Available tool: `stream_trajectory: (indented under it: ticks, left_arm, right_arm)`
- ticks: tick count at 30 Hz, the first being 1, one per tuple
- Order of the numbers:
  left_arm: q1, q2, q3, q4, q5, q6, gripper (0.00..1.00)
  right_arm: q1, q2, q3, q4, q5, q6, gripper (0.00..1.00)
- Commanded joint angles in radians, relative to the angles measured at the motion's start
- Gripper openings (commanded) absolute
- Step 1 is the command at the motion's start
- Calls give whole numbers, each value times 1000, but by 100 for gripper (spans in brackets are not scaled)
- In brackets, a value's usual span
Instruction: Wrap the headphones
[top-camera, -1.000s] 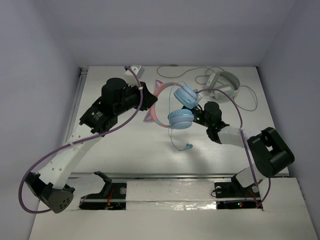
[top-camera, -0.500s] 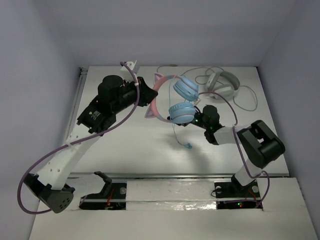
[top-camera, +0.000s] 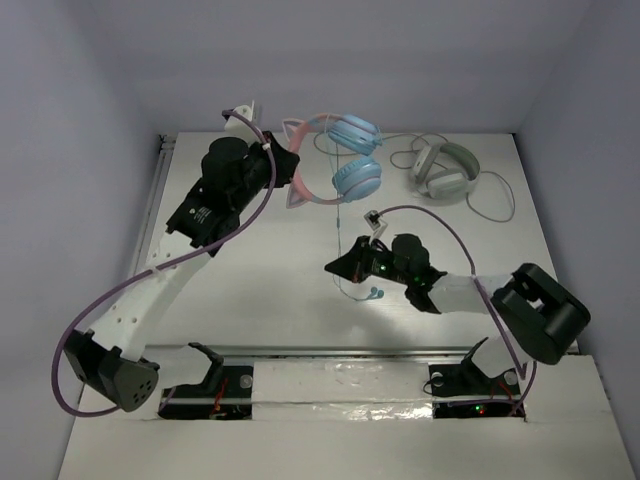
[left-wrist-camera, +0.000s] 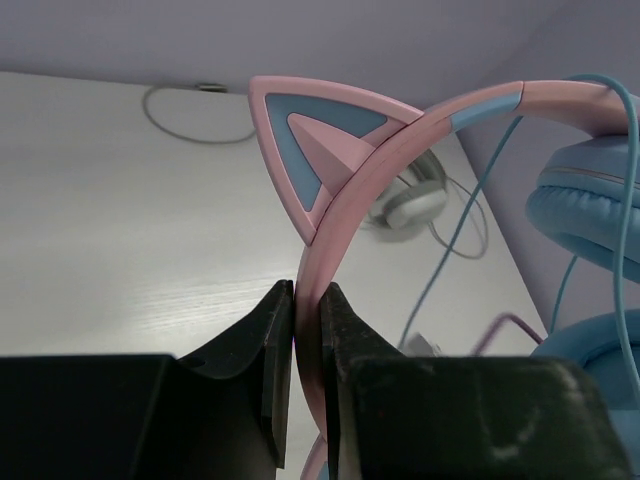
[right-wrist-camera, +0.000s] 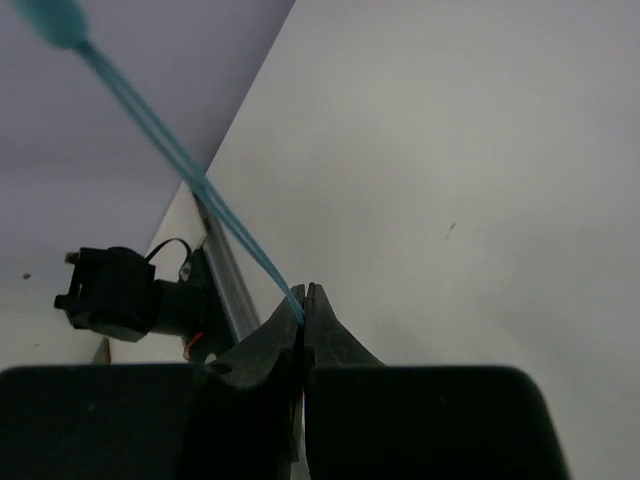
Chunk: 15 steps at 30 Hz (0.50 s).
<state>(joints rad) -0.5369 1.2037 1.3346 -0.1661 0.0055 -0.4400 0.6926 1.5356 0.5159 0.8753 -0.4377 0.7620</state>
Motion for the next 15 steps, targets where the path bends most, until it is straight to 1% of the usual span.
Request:
stream_trajectory:
  ticks: [1, 2, 3, 4, 6, 7, 9, 10, 12, 13, 14, 15]
  left_arm:
    - [28, 13, -6, 190, -143, -51, 0]
    - [40, 25, -21, 206, -157, -54, 0]
    - [40, 36, -37, 211, -192, -55, 0]
    - [40, 36, -37, 215, -193, -54, 0]
    - [40, 56, -55, 217, -248, -43, 0]
    - [40, 62, -63, 217, -283, -39, 0]
    - [40, 77, -84, 208, -326, -19, 0]
    - [40, 80, -94, 205, -363, -11, 0]
    - [31, 89, -118, 174, -404, 0, 0]
    - [22, 88, -132, 168, -450, 12, 0]
    - [11, 80, -165, 168, -475, 15, 0]
    - [-7, 79, -182, 143, -498, 18, 0]
  right_arm:
    - [74, -118, -28, -151, 105, -36, 0]
    - [90, -144, -39, -183, 122, -39, 0]
    - [116, -196, -40, -253, 155, -44, 0]
    - [126, -221, -42, -290, 171, -46, 0]
    - [146, -299, -42, -363, 211, -52, 0]
    - [162, -327, -39, -437, 223, -55, 0]
    - [174, -382, -15, -525, 252, -62, 0]
    - [174, -431, -2, -612, 257, -72, 0]
    - [185, -469, 31, -705, 249, -85, 0]
    - [185, -500, 73, -805, 248, -105, 0]
    - [195, -515, 97, -852, 248, -115, 0]
    - [196, -526, 122, -953, 248, -136, 0]
